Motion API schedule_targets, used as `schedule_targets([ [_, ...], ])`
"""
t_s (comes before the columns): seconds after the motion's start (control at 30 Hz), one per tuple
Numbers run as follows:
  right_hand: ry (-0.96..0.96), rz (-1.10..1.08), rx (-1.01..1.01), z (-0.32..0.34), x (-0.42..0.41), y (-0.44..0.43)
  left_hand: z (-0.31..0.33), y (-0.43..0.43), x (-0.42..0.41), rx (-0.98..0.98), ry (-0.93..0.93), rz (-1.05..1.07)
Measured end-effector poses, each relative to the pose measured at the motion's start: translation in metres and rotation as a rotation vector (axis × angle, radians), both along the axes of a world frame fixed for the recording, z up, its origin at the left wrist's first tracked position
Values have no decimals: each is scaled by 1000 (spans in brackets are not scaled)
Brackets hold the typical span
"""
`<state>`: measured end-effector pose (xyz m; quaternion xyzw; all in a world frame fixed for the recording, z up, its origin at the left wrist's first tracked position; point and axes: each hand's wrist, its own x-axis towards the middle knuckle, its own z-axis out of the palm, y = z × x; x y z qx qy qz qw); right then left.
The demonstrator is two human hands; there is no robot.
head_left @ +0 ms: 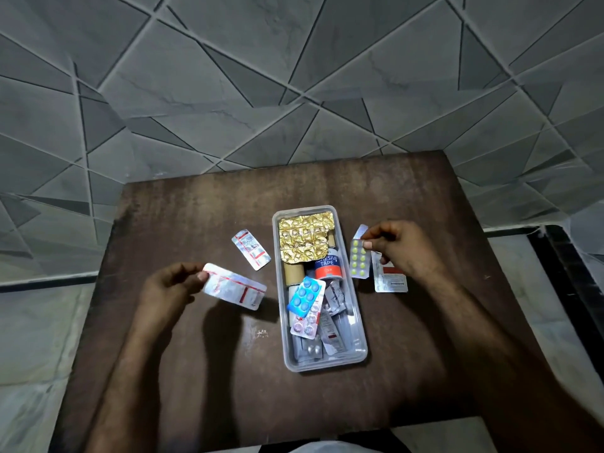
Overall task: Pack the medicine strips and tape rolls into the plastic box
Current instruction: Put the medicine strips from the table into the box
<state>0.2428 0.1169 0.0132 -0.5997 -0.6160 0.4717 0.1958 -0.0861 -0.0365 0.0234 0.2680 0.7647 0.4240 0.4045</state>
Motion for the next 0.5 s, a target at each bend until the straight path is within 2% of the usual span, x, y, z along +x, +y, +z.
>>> schedule_targets([
  [0.1,-8,130,-33,11,-12,-16,12,15,32,7,6,-200],
  [0.2,-164,296,-49,7,-24,-31,2,24,68,-27,-41,-335],
  [0.33,-342,424,-88,-5,-32,-49,-25,24,104,-144,-9,-507],
  [0.4,-405,440,-88,-12,-34,-55,-33,23,117,-189,58,-533],
  [0.5,-477,453,-56,-23,-34,-61,-36,24,130,-199,292,-587],
])
